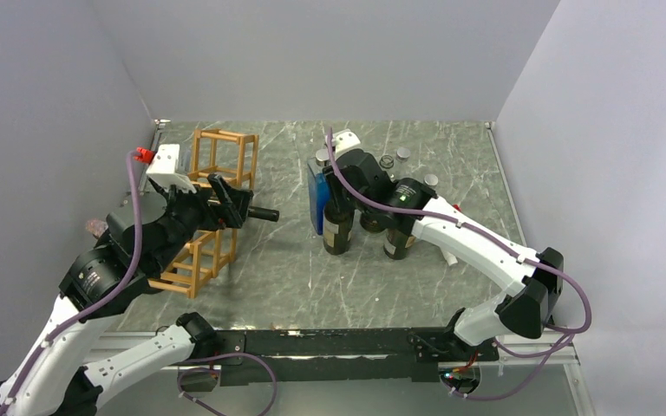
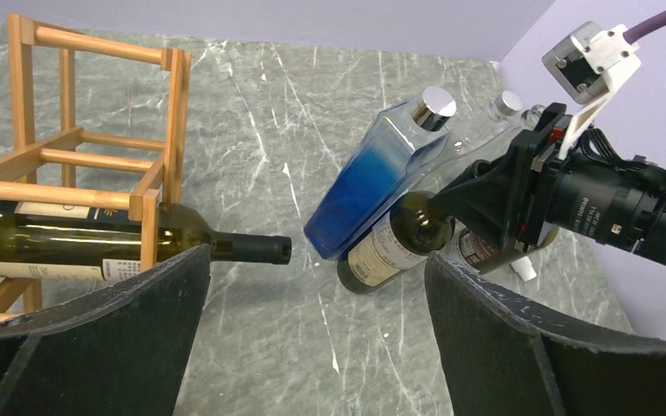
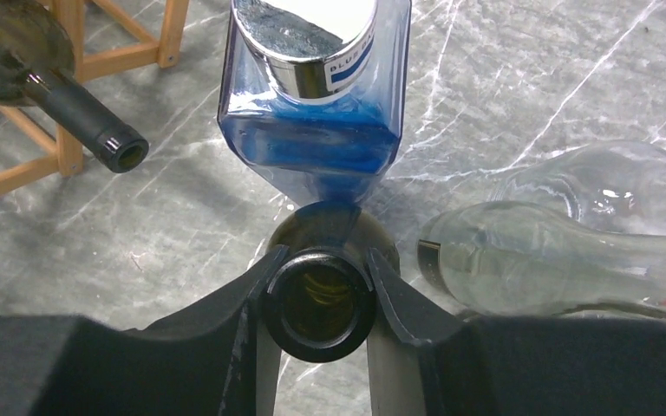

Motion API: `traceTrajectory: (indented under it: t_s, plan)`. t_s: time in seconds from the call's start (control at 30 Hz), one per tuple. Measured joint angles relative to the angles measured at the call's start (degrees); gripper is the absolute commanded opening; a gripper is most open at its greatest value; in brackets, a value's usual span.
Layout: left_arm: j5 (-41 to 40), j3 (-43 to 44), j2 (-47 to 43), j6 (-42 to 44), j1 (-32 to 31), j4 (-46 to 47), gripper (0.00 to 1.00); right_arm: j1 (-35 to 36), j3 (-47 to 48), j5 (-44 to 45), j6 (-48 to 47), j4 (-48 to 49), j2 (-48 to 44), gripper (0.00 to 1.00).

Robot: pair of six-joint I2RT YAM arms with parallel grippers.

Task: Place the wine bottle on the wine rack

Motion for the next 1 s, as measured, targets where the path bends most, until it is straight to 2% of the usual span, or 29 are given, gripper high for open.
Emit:
traceTrajectory:
  t_s: [0.37,0.57,0.7,0.83,1.0]
  plan:
    - [8.1,-5.2,-0.2,0.1,0.0,6.1,0.97,-0.1,1.1,-4.2,-1.5,-3.8,-1.4,0.0]
    - [12.5,-15.7,-2.4,0.4,0.0,15.2,0.97,0.1,-0.6,-9.7,-2.5,-6.2,-11.3,0.0]
    - [16.4,-16.7,-0.8,0.0,0.0,18.5,0.97,0.1,1.1,-12.8,-2.5,-8.0,-16.0,0.0]
    - [23.6,-17.5,-0.2,0.2,0.0,21.7,0.97,0.1,3.3,-15.6,-2.3,-10.3,-17.0,0.0]
    - [34.7,-23.0,-3.8,0.6,0.0,27.8,0.97,0.1,1.9,-19.2,-0.3,-12.5,-20.3,0.0]
